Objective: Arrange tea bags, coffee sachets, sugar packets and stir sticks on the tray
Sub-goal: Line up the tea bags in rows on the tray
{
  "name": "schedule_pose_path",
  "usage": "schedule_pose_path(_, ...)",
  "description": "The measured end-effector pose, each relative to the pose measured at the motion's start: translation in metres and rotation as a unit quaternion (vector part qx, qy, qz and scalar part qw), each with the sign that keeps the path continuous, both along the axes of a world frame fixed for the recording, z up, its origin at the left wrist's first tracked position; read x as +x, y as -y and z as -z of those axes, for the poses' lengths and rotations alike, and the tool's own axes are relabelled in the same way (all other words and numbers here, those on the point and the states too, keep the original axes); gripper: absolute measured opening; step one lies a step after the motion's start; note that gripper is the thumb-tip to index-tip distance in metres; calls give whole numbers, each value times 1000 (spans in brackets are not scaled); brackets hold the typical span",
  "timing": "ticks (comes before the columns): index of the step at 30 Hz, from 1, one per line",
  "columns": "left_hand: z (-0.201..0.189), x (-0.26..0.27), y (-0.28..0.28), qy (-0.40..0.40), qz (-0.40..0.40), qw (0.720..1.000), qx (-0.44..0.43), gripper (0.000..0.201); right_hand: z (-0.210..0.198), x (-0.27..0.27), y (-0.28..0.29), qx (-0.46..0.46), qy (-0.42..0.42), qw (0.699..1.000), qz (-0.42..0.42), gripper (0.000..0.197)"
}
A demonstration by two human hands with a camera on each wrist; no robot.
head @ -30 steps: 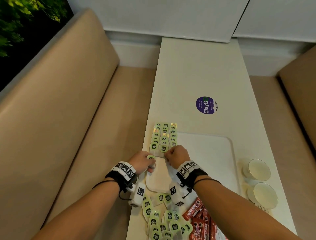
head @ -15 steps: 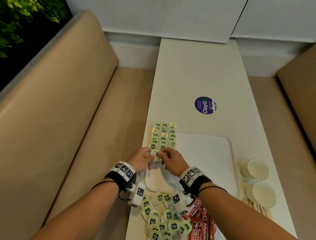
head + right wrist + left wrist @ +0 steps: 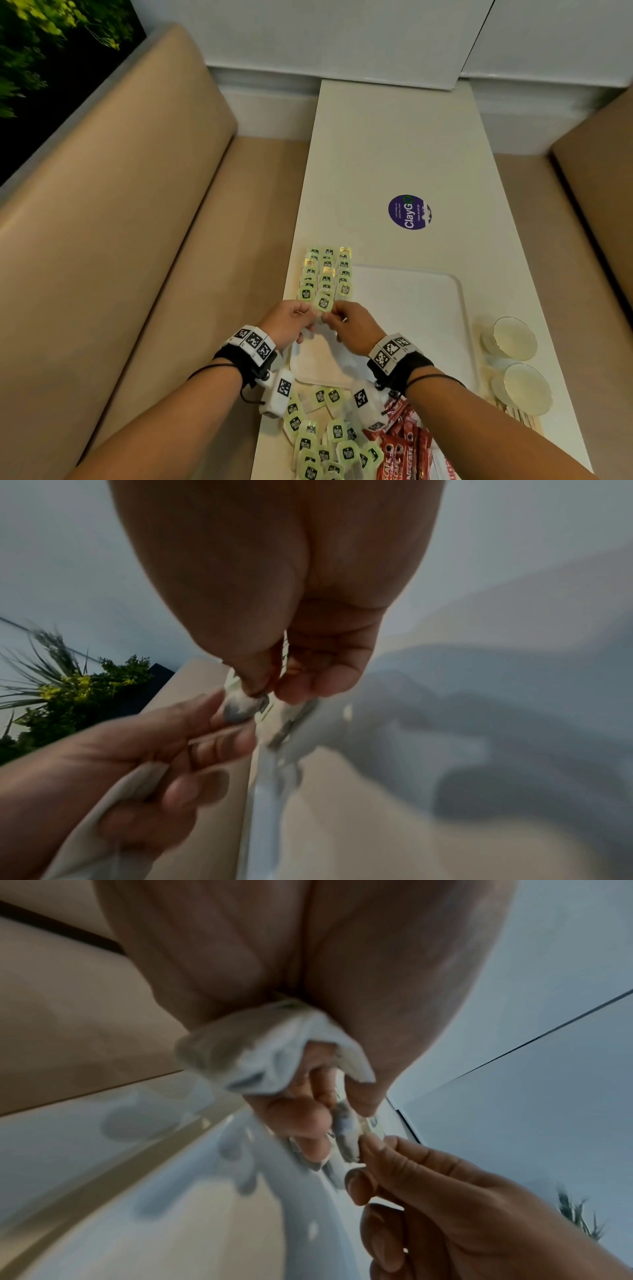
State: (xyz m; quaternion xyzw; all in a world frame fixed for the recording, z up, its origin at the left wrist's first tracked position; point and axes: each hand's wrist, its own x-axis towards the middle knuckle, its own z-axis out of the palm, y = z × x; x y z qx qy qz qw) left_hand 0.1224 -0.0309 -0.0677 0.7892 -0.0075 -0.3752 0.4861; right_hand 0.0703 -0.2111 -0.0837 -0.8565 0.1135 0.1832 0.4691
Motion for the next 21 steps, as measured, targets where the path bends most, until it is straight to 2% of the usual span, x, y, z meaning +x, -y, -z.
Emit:
schedule_pose_path(5,14,0,-2,-52,15,997,51,39,5,8,25,-97,-36,993,55,37)
schedule_pose_path(8,19,1,0,-60,-4,997,53,43,10,9,32,-128,-66,987,77,32)
schedule_pose_path(16,9,4,10,-38,-46,998,32,43,8,13,31,-117,-64,985,113,19)
schedule_pose_path(21,6,7,11,-16,-37,999,34,48,1,10,30,-88,-20,989,117,27)
